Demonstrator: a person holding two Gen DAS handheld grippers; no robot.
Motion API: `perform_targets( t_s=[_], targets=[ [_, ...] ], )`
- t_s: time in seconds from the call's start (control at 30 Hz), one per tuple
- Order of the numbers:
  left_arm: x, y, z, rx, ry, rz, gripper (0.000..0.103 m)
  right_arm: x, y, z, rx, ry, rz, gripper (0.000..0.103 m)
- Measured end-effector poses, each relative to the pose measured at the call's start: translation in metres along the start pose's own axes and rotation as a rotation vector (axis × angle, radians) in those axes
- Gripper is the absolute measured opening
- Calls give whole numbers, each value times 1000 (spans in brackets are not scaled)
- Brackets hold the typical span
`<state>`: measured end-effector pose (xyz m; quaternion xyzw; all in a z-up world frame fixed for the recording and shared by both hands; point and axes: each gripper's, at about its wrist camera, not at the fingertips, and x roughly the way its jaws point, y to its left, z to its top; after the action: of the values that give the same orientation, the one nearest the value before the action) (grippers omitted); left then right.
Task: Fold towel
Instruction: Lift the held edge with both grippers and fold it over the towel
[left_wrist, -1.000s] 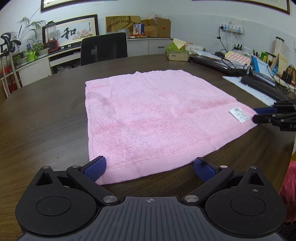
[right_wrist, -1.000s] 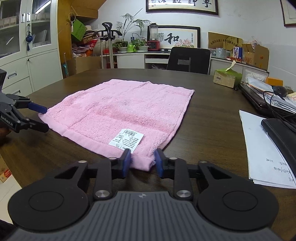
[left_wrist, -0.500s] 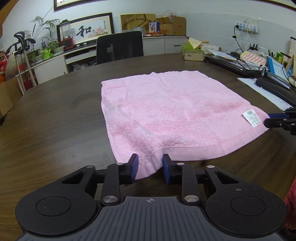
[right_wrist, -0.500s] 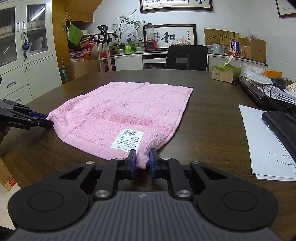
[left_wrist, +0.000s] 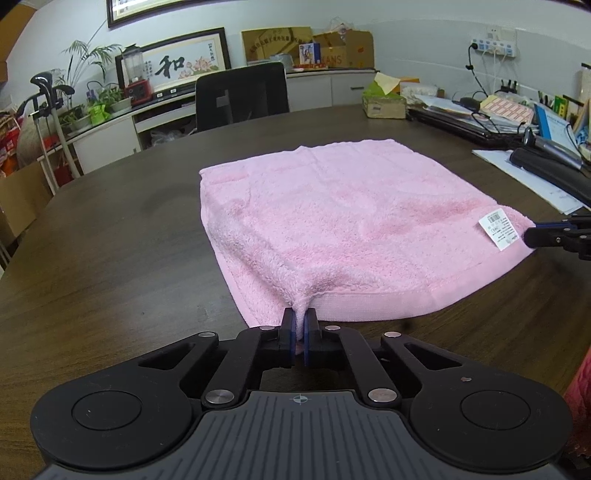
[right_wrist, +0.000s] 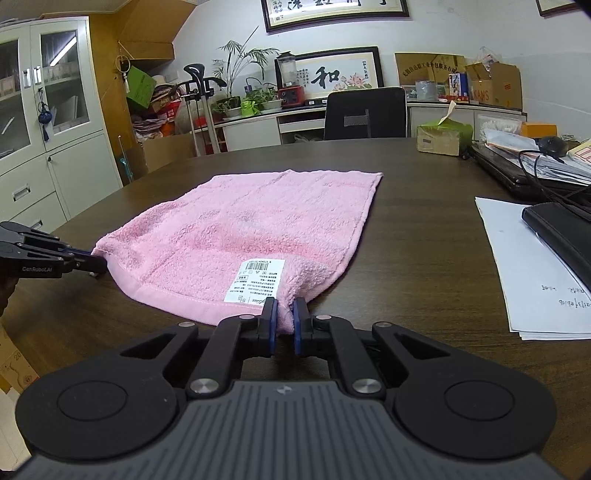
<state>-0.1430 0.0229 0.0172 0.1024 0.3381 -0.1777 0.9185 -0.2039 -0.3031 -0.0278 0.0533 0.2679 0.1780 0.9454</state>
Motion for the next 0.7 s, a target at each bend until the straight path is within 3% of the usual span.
perform_targets(
  t_s=[0.2, 0.47, 0.6, 0.7],
  targets=[
    [-15, 3, 15, -53, -54, -28, 2, -19, -4, 8, 51, -32, 46, 8],
    [-35, 5, 55, -81, -156, -31, 3, -63, -13, 43, 111, -175, 107, 9],
    [-45, 6, 75, -95, -206, -33, 3, -45, -23, 76, 133, -215, 68, 9],
    [-18, 9, 109, -51, -210, 27, 3, -10, -34, 102, 158, -207, 20, 9]
  ],
)
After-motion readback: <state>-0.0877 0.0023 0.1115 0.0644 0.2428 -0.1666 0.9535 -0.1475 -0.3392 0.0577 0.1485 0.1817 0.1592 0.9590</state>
